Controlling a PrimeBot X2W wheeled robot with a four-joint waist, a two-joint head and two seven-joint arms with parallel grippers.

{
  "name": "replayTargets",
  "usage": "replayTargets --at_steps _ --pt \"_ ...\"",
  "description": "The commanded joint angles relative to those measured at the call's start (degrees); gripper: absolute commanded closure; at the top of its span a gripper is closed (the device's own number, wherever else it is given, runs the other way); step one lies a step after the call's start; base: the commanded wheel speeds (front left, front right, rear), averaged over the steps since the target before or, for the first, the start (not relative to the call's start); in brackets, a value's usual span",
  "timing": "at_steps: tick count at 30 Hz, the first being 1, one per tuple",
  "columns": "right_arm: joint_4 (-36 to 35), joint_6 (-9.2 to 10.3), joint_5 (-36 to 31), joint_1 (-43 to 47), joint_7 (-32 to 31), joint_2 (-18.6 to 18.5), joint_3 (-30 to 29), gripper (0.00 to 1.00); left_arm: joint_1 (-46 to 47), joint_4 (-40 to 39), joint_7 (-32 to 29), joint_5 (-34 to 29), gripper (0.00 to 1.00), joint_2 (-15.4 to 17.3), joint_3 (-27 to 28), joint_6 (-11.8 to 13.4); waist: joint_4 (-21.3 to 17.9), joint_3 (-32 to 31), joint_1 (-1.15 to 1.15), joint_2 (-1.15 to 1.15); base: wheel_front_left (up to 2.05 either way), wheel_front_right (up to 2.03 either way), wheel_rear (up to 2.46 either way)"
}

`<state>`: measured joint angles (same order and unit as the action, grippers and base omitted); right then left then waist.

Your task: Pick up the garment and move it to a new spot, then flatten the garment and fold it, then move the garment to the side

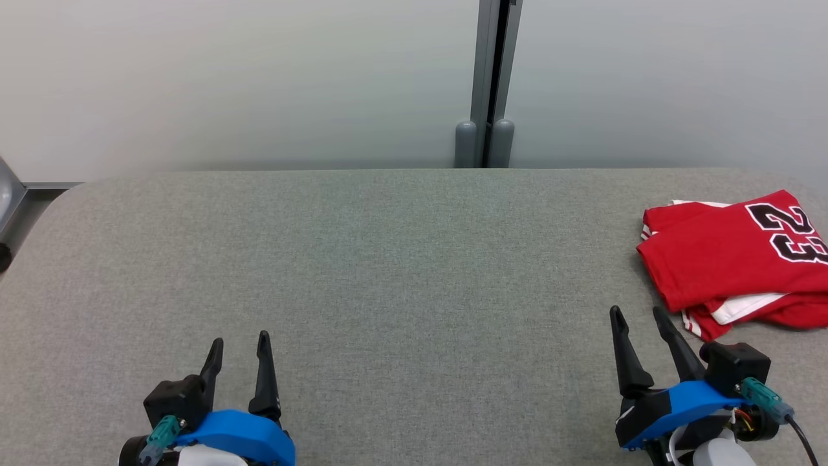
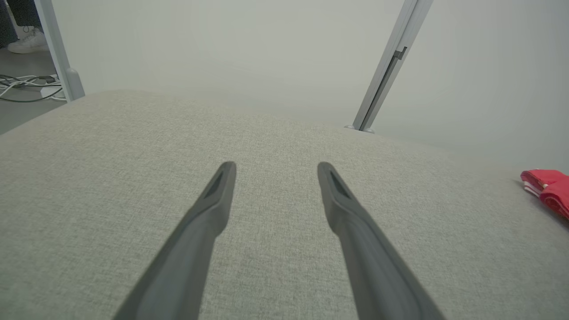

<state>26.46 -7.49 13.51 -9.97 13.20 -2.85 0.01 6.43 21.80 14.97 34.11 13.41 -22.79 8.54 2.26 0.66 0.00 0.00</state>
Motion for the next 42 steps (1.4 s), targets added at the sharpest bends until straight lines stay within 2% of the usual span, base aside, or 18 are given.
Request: replayTargets --at_steps 1,20,21,25,42 --pt "0.17 -0.01 0.05 -0.25 0.31 -0.10 0.19 0.00 1.04 0.10 0.15 -0.34 0.00 0.23 0.29 0.06 -0.06 0.04 0.00 0.00 0.00 0.00 0.00" --pt "0.69 -0.01 -0.55 -0.96 0.91 -0.10 0.14 0.00 1.42 0.12 0.20 -1.18 0.00 0.42 -0.87 0.25 -0.31 -0.25 0.00 0.00 0.00 0.00 0.00" --pt "0.94 0.00 -0.26 -0.40 0.57 0.01 0.11 1.00 0.72 0.18 -0.04 -0.87 1.00 0.22 -0.50 0.05 -0.33 -0.25 0.00 0.00 0.00 0.00 0.00" --pt "2.69 0.00 0.39 0.70 0.12 0.23 -0.03 1.00 -1.11 1.53 -0.45 -0.21 1.00 -0.49 -0.30 -0.02 -0.35 -0.26 0.00 0.00 0.00 0.00 0.00" --pt "-0.84 0.00 17.94 1.38 -4.29 0.15 -1.46 1.00 -0.69 -0.47 -5.11 12.86 1.00 -2.67 6.32 -3.61 -0.61 -0.29 0.00 0.00 0.00 0.00 0.00"
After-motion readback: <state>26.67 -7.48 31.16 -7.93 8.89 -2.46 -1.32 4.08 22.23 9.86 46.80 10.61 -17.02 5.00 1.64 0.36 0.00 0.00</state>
